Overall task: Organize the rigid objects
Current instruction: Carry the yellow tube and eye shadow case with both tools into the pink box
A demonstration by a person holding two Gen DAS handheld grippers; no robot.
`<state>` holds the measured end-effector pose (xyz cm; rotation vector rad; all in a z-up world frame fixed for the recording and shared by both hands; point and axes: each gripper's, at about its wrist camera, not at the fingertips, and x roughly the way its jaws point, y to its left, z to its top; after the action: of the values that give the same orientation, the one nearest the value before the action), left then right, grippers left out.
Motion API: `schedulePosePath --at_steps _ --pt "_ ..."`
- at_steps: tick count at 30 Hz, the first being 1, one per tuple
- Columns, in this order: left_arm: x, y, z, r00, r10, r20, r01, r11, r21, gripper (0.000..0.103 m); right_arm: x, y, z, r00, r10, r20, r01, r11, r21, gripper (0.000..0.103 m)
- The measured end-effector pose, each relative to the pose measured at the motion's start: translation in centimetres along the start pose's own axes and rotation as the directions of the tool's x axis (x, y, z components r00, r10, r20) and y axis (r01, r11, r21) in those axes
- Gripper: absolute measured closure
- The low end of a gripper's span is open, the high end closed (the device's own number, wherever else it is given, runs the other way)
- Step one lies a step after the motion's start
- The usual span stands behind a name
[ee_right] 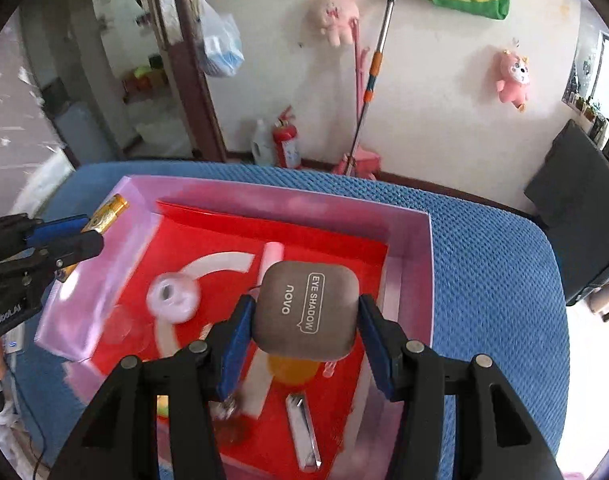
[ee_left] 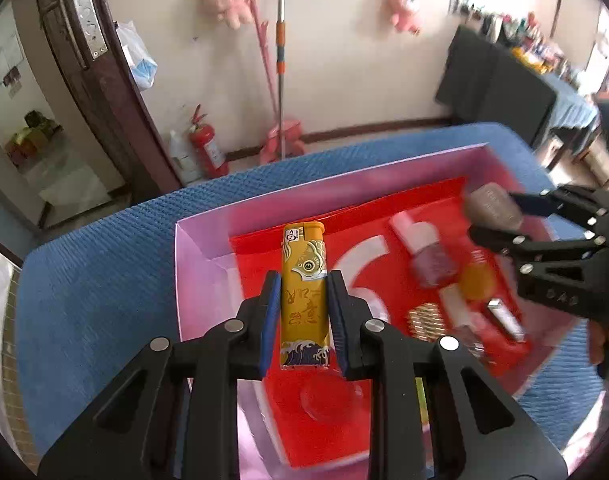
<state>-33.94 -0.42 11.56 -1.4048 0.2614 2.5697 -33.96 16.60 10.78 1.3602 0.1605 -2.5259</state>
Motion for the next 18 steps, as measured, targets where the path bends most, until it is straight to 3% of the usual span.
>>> schedulePosePath --at_steps 9,18 --pt "4.2 -1.4 -0.5 0.994 0.057 -0.098 -0.05 0.996 0.072 0.081 4.4 -0.3 1.8 0.99 -0.066 -0.123 0.064 0.998 -0.024 0.048" --pt "6.4 -1.0 -0.3 0.985 0.095 -0.146 -0.087 0.994 0.06 0.081 6.3 0.1 1.8 0.972 -0.151 -0.178 0.143 0.988 -0.057 0.048"
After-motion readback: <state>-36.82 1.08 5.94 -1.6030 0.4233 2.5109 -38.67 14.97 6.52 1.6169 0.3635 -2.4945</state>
